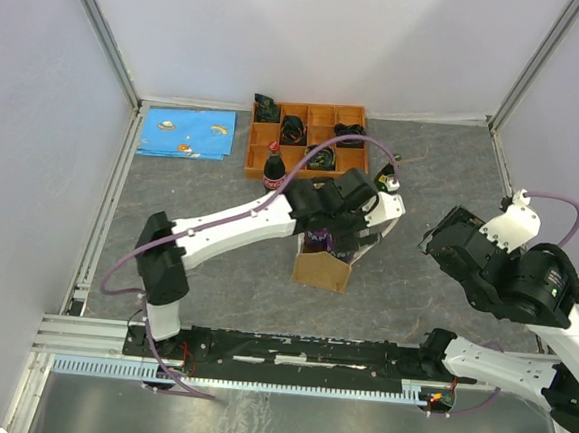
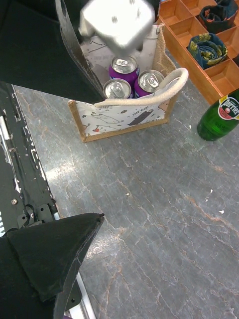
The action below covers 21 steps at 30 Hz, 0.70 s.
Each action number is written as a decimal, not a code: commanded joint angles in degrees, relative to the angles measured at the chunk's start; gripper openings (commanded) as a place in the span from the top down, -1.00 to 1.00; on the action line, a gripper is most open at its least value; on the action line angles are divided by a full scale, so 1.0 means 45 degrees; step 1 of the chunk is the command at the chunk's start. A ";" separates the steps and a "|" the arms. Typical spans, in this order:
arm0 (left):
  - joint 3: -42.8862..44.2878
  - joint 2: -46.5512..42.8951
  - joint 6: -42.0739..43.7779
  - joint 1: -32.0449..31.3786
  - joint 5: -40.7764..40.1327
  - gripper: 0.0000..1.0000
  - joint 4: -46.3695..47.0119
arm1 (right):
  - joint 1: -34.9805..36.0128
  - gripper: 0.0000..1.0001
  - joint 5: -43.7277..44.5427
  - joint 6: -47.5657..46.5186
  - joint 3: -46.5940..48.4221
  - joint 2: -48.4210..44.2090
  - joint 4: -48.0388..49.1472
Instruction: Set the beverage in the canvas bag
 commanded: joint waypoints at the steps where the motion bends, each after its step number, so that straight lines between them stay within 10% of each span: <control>1: 0.0162 -0.1911 -0.0299 -0.0027 0.0345 -0.99 0.1029 | -0.0005 -0.99 0.0271 -0.0072 0.0217 0.0076 -0.1271; 7: 0.0489 -0.2607 -0.1113 0.0892 -0.0099 -0.99 0.1211 | -0.0005 -0.99 0.0216 -0.0260 0.0320 0.0283 -0.1121; 15: 0.7394 0.0238 -0.2815 0.6216 0.1939 -0.99 -0.3406 | -0.0012 -0.99 0.0087 -0.0639 0.0167 0.0404 -0.0611; 21: 0.6680 0.0500 -0.3322 0.7261 0.2468 -0.98 -0.4917 | -0.0001 -0.99 -0.0161 -0.1068 0.0180 0.0886 -0.0139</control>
